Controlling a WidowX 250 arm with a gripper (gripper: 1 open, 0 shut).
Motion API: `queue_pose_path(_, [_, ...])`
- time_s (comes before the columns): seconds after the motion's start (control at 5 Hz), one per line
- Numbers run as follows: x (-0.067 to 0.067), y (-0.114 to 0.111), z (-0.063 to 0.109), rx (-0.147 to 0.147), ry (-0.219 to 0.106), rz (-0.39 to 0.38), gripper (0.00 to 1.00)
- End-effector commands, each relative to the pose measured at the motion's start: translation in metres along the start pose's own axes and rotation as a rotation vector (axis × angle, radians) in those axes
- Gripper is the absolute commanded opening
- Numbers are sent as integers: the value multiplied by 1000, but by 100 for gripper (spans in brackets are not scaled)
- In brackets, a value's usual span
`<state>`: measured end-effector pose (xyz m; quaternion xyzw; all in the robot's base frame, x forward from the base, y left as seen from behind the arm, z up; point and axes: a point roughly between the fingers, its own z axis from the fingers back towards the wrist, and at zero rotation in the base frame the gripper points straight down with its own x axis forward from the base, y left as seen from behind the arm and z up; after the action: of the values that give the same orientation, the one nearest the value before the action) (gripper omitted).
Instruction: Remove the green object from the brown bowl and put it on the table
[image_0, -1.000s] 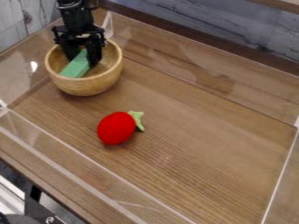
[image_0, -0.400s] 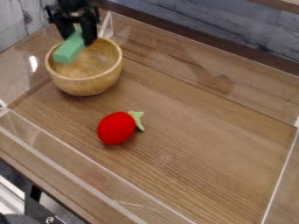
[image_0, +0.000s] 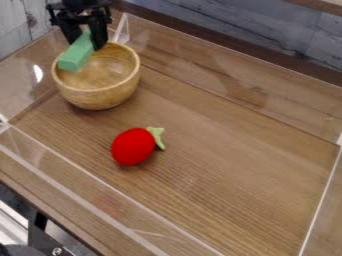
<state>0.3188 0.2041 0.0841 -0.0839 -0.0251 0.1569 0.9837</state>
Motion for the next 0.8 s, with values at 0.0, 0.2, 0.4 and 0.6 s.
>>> queue_pose_path(0.0, [1, -12, 41, 21, -88, 12, 0])
queue_pose_path(0.2, [-3, -21, 52, 16, -96, 34, 0])
queue_pose_path(0.4, [-9, -32, 64, 11, -104, 53, 0])
queue_pose_path(0.6, [-25, -53, 66, -1, -100, 8, 0])
